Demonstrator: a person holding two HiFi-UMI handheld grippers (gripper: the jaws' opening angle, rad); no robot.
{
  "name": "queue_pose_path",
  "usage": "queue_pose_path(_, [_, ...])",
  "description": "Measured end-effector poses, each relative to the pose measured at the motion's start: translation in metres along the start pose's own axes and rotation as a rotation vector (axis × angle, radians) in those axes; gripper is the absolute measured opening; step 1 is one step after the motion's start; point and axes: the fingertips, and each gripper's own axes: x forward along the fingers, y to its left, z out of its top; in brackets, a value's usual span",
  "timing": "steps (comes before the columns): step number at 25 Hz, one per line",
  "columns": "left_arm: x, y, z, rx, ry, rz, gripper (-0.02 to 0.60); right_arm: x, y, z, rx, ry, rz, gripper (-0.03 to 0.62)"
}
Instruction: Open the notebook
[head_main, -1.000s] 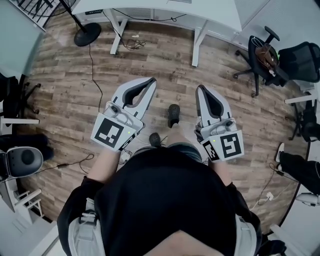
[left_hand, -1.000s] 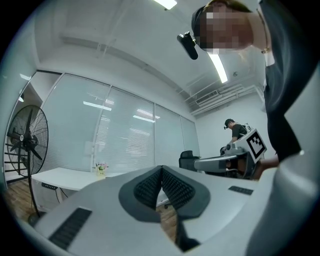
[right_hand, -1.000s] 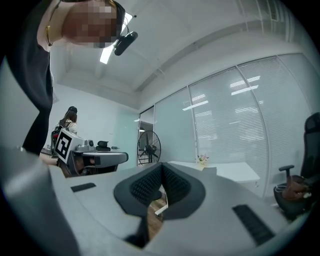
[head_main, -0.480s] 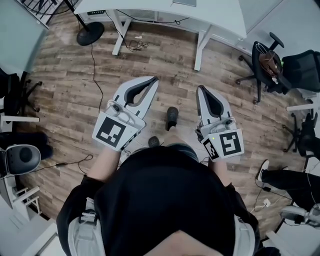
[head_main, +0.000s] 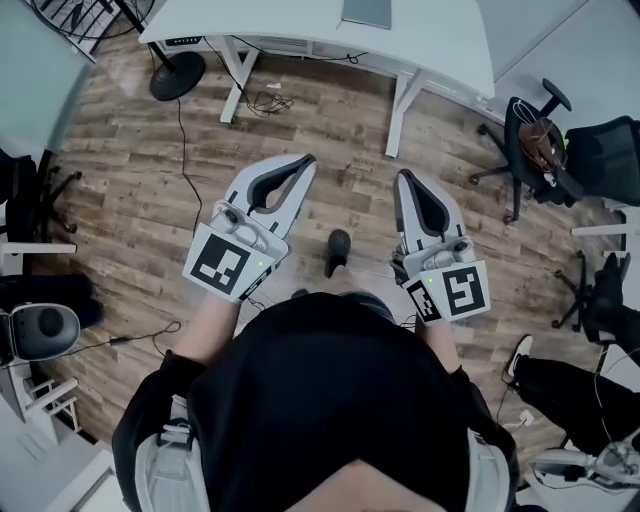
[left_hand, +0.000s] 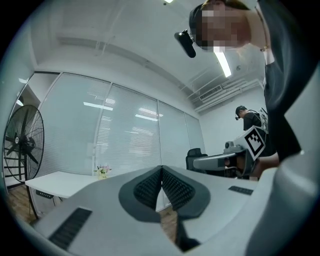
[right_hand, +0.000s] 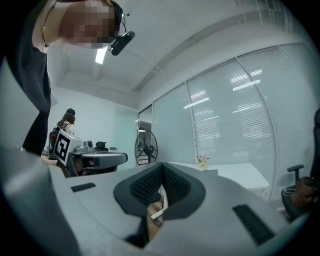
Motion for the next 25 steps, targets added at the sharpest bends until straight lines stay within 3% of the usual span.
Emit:
queue_pose_path(10, [0.068, 0.038, 0.003, 0.014, -0.007, -0.004, 0.008, 0.054, -0.057, 0.008, -0.051, -0.013, 0.010, 0.005])
queue_pose_path(25, [0.162, 0.071, -0.003, 0.026, -0.029, 0.040, 0.008, 0.108, -0.142, 0.011, -0.027, -0.032, 0.069, 0.005])
